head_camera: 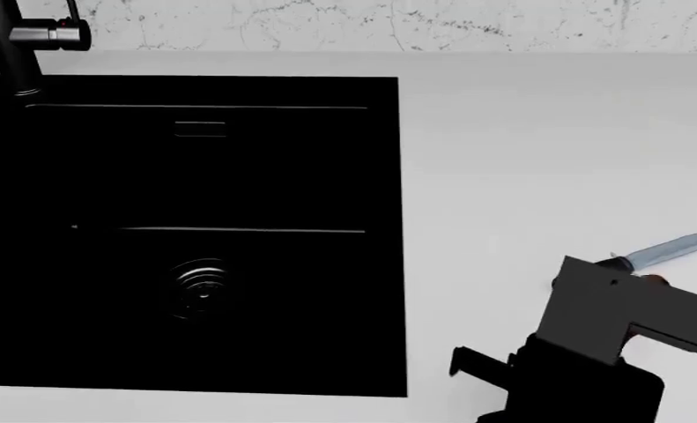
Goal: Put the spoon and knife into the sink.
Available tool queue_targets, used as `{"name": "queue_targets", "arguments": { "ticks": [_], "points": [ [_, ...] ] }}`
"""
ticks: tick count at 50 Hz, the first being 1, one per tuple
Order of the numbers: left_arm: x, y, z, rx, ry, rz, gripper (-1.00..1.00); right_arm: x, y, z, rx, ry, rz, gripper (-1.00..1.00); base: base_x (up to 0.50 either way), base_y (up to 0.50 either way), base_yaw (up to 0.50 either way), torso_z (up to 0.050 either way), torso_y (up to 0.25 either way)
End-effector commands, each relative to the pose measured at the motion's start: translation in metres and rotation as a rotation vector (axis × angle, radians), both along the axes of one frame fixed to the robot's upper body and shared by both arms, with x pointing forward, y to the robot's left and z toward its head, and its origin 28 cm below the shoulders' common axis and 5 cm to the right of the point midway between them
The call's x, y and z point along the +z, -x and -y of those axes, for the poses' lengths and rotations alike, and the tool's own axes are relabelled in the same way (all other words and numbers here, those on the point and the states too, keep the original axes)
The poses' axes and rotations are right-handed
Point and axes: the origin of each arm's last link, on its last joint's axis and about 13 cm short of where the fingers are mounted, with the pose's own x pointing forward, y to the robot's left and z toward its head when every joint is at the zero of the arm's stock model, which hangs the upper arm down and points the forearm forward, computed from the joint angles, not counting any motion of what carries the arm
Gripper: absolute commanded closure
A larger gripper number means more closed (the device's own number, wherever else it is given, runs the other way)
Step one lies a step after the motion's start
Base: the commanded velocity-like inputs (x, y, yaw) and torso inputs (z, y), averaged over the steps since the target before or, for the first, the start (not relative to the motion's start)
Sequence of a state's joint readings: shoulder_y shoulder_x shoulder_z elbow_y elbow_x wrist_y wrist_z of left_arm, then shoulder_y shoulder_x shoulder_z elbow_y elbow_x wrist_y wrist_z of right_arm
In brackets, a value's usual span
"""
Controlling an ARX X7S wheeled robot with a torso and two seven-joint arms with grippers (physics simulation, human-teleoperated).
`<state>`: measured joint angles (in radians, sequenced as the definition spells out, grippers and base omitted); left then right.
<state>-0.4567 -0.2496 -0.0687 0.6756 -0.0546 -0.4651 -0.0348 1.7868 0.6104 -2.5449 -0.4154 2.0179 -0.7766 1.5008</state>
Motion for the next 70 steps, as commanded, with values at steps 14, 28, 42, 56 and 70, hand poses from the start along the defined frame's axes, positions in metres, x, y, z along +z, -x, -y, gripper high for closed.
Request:
{"name": "queue_targets", "arguments": {
  "ticks": [14, 28, 42, 56, 70],
  "points": [
    [0.001, 0.004, -0.001, 0.007, -0.004, -0.001, -1.00, 0.049, 0.014, -0.010, 0.111, 0.057, 0.179, 1.00, 0.00, 0.00, 0.00, 0.000, 0.000],
    [0.001, 0.008, -0.005, 0.023, -0.002, 0.002, -1.00, 0.081, 0.000, -0.032, 0.268, 0.118, 0.273, 1.00, 0.00, 0.00, 0.00, 0.000, 0.000],
    [0.001, 0.015, -0.011, 0.059, 0.003, 0.007, -1.00, 0.101, -0.033, -0.074, 0.486, 0.155, 0.312, 1.00, 0.00, 0.00, 0.00, 0.000, 0.000],
    [0.004, 0.022, -0.016, 0.097, 0.001, 0.011, -1.00, 0.106, -0.058, -0.112, 0.673, 0.136, 0.294, 1.00, 0.00, 0.00, 0.00, 0.000, 0.000],
    [0.002, 0.021, -0.019, 0.124, -0.004, -0.002, -1.00, 0.099, -0.088, -0.139, 0.766, 0.019, 0.244, 1.00, 0.00, 0.00, 0.00, 0.000, 0.000]
  ]
}}
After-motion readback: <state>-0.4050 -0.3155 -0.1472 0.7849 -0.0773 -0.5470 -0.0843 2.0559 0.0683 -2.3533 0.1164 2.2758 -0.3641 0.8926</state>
